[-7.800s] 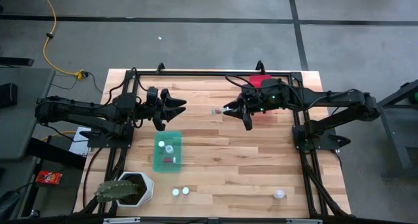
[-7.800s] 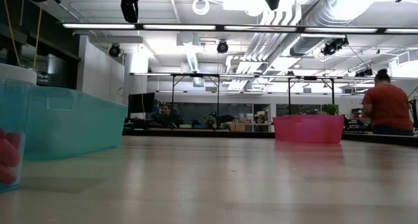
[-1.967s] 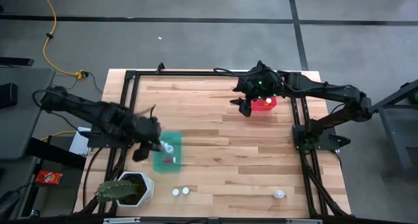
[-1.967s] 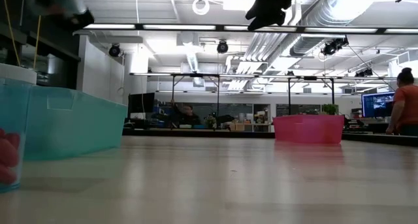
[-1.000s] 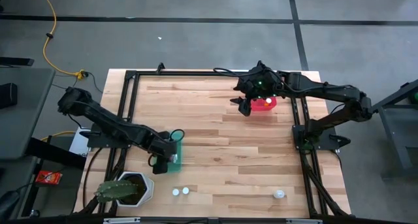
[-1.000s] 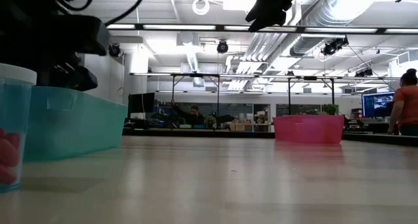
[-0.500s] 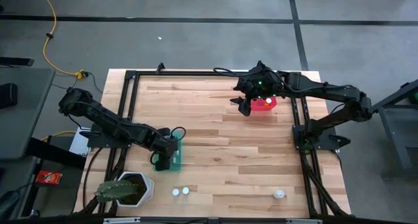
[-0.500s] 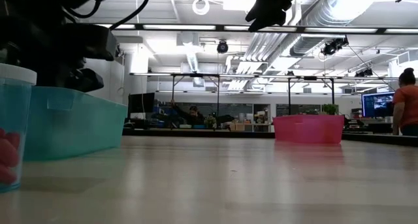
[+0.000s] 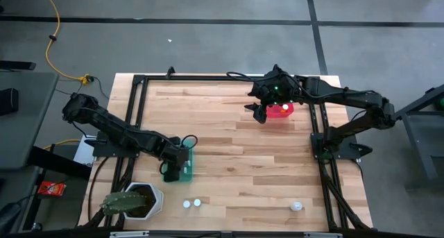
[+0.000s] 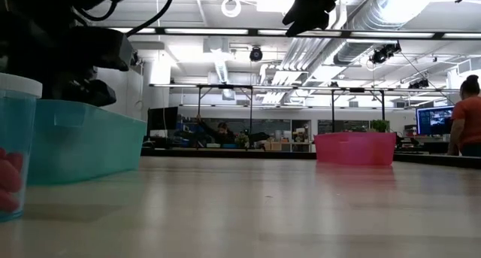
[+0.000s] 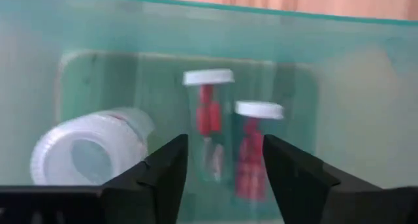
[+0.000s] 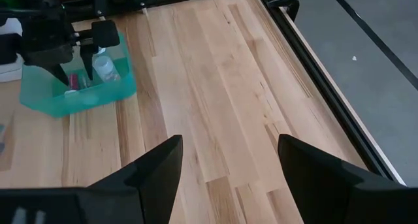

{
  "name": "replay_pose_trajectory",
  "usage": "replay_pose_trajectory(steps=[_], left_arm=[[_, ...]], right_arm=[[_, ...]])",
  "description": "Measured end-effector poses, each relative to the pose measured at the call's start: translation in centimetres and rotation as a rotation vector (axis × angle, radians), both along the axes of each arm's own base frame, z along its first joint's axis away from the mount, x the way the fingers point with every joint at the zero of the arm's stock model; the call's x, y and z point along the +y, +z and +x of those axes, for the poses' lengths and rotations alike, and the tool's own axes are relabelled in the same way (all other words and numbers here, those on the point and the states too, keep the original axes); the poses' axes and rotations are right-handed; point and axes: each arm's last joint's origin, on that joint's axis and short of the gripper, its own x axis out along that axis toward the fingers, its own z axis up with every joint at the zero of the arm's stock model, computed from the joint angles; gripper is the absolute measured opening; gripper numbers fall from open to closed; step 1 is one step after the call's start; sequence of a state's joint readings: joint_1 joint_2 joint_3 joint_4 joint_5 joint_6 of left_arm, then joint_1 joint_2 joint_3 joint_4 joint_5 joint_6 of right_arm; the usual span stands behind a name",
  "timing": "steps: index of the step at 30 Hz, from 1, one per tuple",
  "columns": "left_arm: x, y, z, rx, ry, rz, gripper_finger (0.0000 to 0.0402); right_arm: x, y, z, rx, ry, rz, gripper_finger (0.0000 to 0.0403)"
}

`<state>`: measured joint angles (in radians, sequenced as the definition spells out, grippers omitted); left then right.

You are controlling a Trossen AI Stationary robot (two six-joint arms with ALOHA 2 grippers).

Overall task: Pick and place medicine bottles into bin by pill shape (circle, oval)
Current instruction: Put the white tablet bottle into the red bin

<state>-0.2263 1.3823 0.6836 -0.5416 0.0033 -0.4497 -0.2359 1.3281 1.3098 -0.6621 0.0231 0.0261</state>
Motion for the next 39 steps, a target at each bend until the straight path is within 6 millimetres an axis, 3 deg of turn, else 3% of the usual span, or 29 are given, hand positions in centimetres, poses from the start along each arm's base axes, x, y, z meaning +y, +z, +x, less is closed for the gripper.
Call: replay_pose_trajectory(steps=[3, 6, 12, 16, 19, 23, 28, 39], left_arm=[[0.4, 2.0, 0.3, -0.008, -0.029, -0.066, 0.0206], [1.2, 5.4, 0.3, -0.076, -0.036, -0.081, 0.0208], [3.4, 14.1, -0.4, -0.564, 0.048, 0.065, 0.0206], [5.2, 17.9, -1.3, -0.946, 0.187, 0.146, 0.0206], [6.4, 18.5, -1.7, -1.158, 0.263, 0.159, 0.0206], [7.2, 16.6, -1.6, -1.323, 0.303, 0.139, 0.0206], [7.4, 14.5, -1.2, -1.294, 0.3, 0.133, 0.0206], [7.7, 14.6, -1.3, -1.294, 0.288, 0.195, 0.0206]], right_arm=[[0.0, 0.0, 0.0, 0.0, 0.0, 0.0, 0.0245], [0.0, 0.0, 0.0, 0.0, 0.0, 0.0, 0.0245], [0.1, 0.2, -0.4, 0.004, 0.007, 0.006, 0.0245], [0.4, 0.7, -1.3, 0.006, 0.007, 0.016, 0.0245], [0.6, 1.0, -1.9, -0.005, -0.01, 0.047, 0.0245], [1.4, 0.3, -1.9, -0.079, 0.013, 0.099, 0.0245], [2.9, -1.7, -1.5, -0.189, 0.06, 0.187, 0.0245], [4.1, -3.5, -0.7, -0.287, 0.083, 0.237, 0.0245]])
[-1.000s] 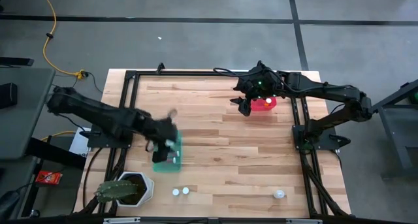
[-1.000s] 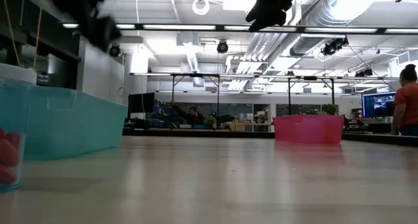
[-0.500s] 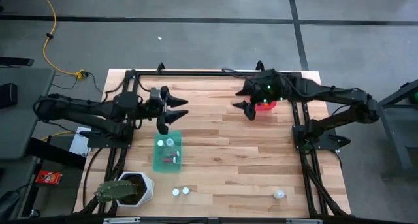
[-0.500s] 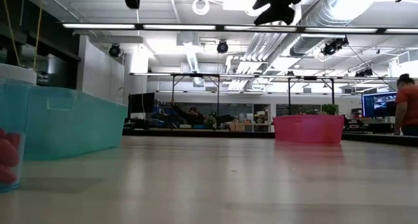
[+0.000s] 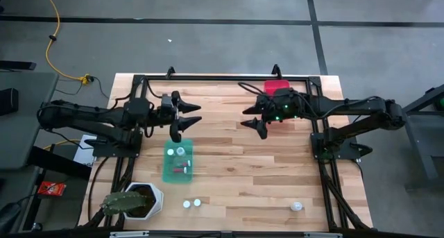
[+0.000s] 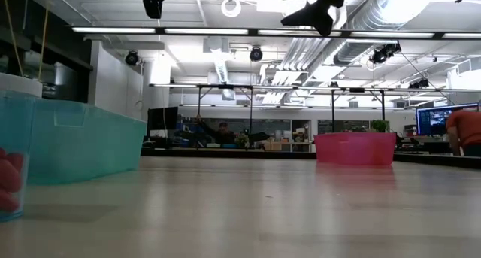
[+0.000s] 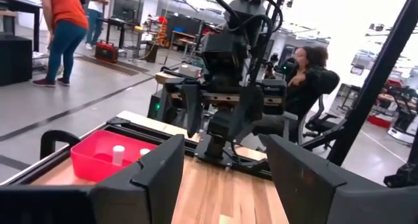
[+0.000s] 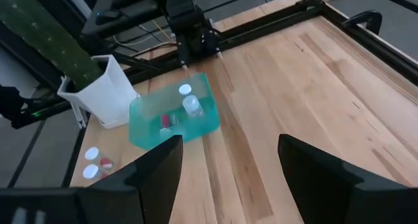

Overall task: Pick and place medicine bottles into bin by pill shape (circle, oval)
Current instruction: Put the white tablet bottle into the red bin

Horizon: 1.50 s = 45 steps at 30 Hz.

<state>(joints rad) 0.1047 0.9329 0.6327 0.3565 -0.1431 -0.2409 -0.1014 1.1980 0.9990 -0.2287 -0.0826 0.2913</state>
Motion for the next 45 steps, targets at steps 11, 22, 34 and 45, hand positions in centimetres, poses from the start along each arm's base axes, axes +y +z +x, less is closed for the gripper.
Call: replay_pose_trajectory(steps=[11, 22, 34, 45], left_arm=[[0.0, 0.0, 0.0, 0.0, -0.001, 0.0, 0.0206], [0.0, 0.0, 0.0, 0.004, -0.001, 0.019, 0.0206], [0.0, 0.0, 0.0, 0.004, -0.002, 0.017, 0.0206], [0.0, 0.0, 0.0, 0.004, 0.0, 0.017, 0.0206]], right_arm=[[0.0, 0.2, 0.1, -0.017, 0.046, -0.109, 0.0245], [0.0, 0.2, 0.1, -0.016, 0.042, -0.101, 0.0245], [0.5, -0.1, -0.3, 0.074, 0.02, -0.067, 0.0245], [7.5, -0.1, -4.7, 0.591, -0.112, 0.222, 0.0245]])
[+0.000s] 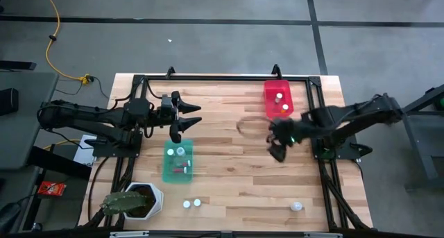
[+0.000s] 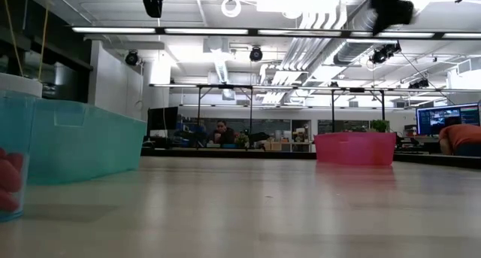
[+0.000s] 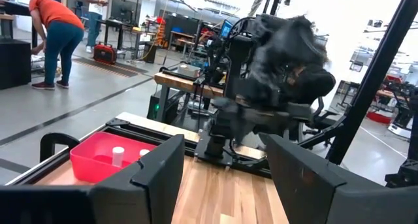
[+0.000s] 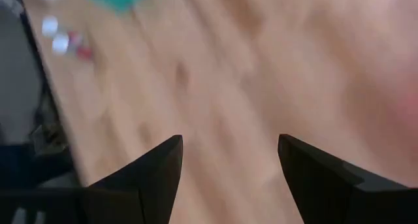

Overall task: Pick and place medicine bottles into bin by pill shape (circle, oval)
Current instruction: Put the white tablet bottle into the red bin

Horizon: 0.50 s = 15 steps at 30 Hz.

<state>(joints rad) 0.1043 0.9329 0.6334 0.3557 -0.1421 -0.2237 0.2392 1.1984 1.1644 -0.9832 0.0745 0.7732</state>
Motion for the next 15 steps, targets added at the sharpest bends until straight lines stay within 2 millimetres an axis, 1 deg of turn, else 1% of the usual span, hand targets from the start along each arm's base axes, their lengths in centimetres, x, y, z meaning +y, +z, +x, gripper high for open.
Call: replay_pose_trajectory(steps=[3, 7, 11, 15], left_arm=[[0.0, 0.0, 0.0, 0.0, 0.0, 0.0, 0.0206], [0.0, 0.0, 0.0, 0.0, 0.0, 0.0, 0.0206], [0.0, 0.0, 0.0, 0.003, -0.001, 0.004, 0.0206], [0.0, 0.0, 0.0, 0.006, 0.0, 0.018, 0.0206]], right_arm=[[2.6, -0.8, -1.6, 0.157, -0.095, 0.125, 0.0245], [6.7, -1.8, -3.2, 0.332, -0.228, 0.263, 0.0245], [10.6, -3.6, -3.9, 0.512, -0.369, 0.356, 0.0245], [13.8, -6.0, -4.0, 0.685, -0.467, 0.373, 0.0245]])
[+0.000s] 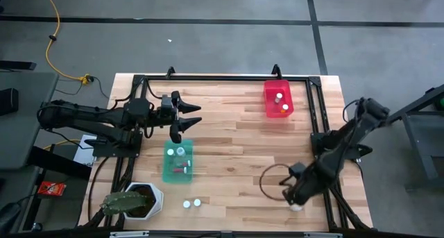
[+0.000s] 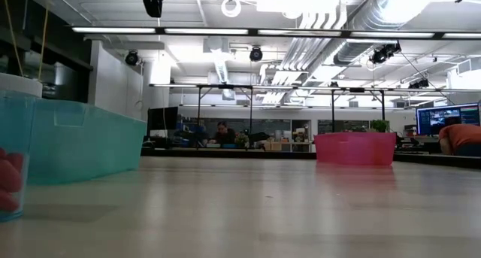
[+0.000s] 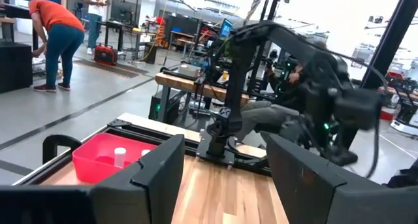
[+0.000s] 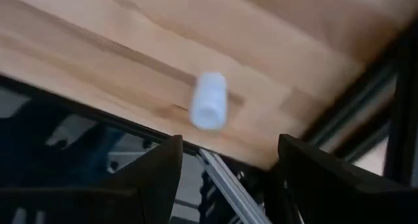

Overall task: Pick and place medicine bottles into bin by pill shape (circle, oval)
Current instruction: Put the white tablet bottle into the red bin

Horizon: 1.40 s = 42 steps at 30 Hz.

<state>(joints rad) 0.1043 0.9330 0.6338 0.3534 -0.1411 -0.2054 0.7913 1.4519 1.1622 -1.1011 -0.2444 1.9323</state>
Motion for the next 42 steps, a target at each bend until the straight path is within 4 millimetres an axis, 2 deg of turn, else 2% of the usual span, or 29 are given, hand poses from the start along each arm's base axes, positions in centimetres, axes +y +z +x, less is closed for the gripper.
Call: replay_pose_trajectory(steps=[3, 7, 15, 24, 29, 42], left_arm=[[0.0, 0.0, 0.0, 0.0, 0.0, 0.0, 0.0206], [0.0, 0.0, 0.0, 0.0, 0.0, 0.0, 0.0206], [0.0, 0.0, 0.0, 0.0, 0.0, 0.0, 0.0206], [0.0, 0.0, 0.0, 0.0, 0.0, 0.0, 0.0206], [0.0, 0.0, 0.0, 0.0, 0.0, 0.0, 0.0206], [0.0, 0.0, 0.0, 0.001, 0.0, 0.0, 0.0206]], right_arm=[[1.8, -1.7, 0.6, 0.03, -0.03, 0.001, 0.0245], [3.2, -3.6, 1.6, 0.062, -0.037, 0.015, 0.0245], [4.2, -6.5, 2.4, 0.145, -0.029, -0.015, 0.0245], [4.6, -7.9, 2.7, 0.178, 0.006, -0.029, 0.0245], [4.5, -8.0, 2.9, 0.177, 0.009, -0.031, 0.0241], [4.4, -8.0, 2.8, 0.17, 0.03, -0.052, 0.0158]])
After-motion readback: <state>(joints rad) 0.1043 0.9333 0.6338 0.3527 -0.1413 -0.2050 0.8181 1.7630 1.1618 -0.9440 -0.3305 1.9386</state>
